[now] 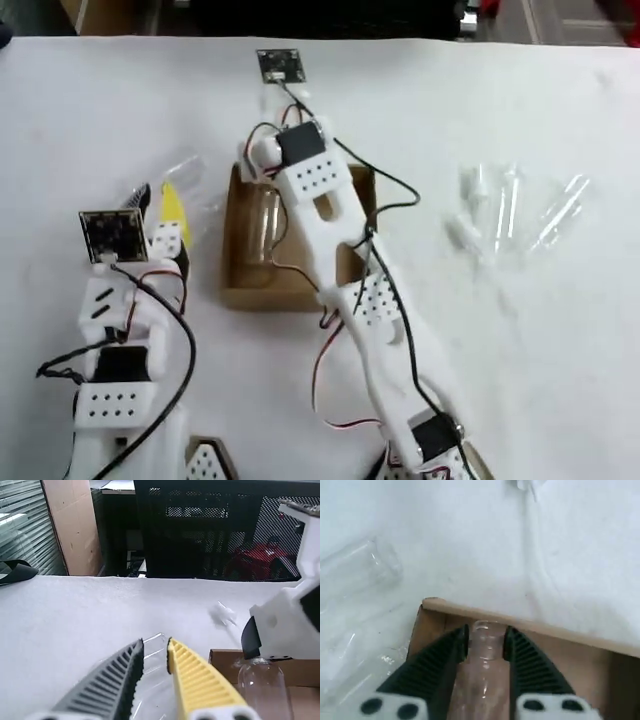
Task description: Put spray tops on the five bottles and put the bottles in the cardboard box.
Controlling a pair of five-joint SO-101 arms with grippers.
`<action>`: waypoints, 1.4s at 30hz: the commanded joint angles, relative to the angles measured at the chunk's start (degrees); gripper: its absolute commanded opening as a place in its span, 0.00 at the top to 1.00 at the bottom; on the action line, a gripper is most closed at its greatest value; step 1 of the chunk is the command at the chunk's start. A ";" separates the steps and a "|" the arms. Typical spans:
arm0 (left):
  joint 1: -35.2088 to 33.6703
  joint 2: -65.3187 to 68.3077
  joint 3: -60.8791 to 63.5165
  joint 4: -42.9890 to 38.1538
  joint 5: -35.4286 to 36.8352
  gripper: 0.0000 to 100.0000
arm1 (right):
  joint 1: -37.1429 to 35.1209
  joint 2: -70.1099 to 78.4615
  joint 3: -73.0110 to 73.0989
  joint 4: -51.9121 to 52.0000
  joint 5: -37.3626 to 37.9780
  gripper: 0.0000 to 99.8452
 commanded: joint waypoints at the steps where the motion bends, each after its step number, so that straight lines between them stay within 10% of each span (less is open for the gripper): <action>1: -0.22 0.04 -0.53 -1.67 -0.44 0.92 | 0.48 1.54 -1.85 -2.33 -0.18 0.96; 42: -0.40 0.04 -0.53 -1.67 -0.44 0.92 | -5.85 -66.33 4.66 5.67 12.48 0.98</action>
